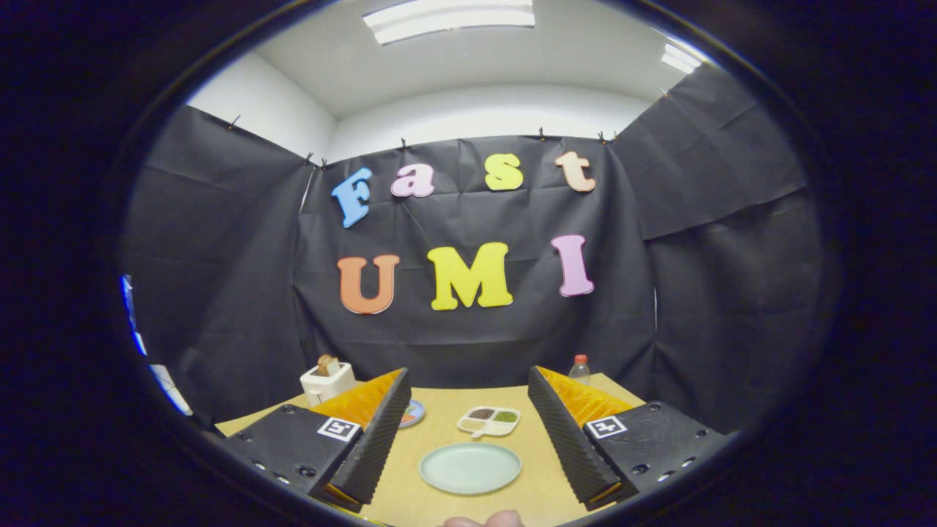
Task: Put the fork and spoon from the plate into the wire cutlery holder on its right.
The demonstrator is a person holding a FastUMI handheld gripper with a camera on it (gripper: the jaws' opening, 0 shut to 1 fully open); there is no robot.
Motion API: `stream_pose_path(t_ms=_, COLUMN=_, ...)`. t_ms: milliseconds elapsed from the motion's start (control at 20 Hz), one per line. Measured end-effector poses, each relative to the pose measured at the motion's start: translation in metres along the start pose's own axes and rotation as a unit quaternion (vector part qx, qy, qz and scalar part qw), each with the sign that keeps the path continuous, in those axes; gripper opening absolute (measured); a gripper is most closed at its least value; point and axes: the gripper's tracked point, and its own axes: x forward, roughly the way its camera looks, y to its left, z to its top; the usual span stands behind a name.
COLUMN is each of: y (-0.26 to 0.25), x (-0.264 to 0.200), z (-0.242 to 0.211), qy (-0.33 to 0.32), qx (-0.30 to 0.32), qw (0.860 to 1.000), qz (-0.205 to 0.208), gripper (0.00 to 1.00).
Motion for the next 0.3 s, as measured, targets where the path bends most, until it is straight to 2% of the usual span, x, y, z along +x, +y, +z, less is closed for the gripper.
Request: stream_pose_path(t_ms=300, y=0.0077, x=0.0072, z=-0.0006, qy=0.009, qx=0.0, qw=1.0, qz=-0.002, gripper=0.96)
